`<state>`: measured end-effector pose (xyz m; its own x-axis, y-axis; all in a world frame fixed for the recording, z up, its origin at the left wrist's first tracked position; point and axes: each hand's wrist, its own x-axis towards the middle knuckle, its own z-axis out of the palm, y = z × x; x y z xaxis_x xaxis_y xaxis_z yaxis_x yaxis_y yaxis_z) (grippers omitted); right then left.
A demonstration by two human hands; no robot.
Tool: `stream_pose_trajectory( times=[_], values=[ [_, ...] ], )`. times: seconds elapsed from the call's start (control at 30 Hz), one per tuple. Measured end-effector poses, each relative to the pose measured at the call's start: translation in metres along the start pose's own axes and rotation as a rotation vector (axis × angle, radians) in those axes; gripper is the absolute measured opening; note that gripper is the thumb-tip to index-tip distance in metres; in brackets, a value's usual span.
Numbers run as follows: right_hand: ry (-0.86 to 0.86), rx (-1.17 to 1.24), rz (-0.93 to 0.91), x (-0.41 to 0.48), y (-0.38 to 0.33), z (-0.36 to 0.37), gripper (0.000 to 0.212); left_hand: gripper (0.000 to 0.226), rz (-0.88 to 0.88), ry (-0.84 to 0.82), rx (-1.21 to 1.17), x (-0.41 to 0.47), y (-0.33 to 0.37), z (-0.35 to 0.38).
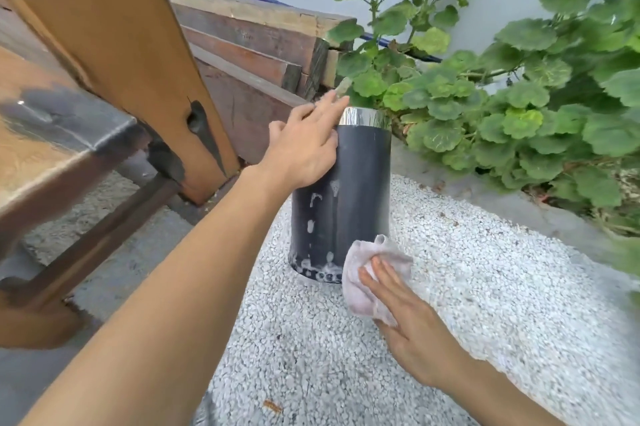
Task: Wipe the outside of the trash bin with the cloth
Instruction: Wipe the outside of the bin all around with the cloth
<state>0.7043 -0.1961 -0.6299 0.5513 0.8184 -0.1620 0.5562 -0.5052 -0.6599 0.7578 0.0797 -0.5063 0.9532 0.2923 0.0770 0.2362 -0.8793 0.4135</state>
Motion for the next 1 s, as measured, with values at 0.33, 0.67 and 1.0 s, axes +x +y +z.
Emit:
stream_pose_trajectory(
  times=[0.33,0.67,1.0],
  values=[
    [0.508,1.184,0.552,-0.004,-0.025,-0.084,0.019,0.07,0.012,-0.022,-0.179,-0.015,-0.026,0.007],
    [0.452,-0.007,-0.018,0.092,-0.09,-0.109,0.047,0.075,0.117,-0.076,-0.093,-0.045,-0.028,0.002],
    [0.26,-0.272,-0.11,0.061,-0.061,-0.031,0.087,0.071,0.106,-0.117,-0.124,-0.054,-0.023,0.009]
  ],
)
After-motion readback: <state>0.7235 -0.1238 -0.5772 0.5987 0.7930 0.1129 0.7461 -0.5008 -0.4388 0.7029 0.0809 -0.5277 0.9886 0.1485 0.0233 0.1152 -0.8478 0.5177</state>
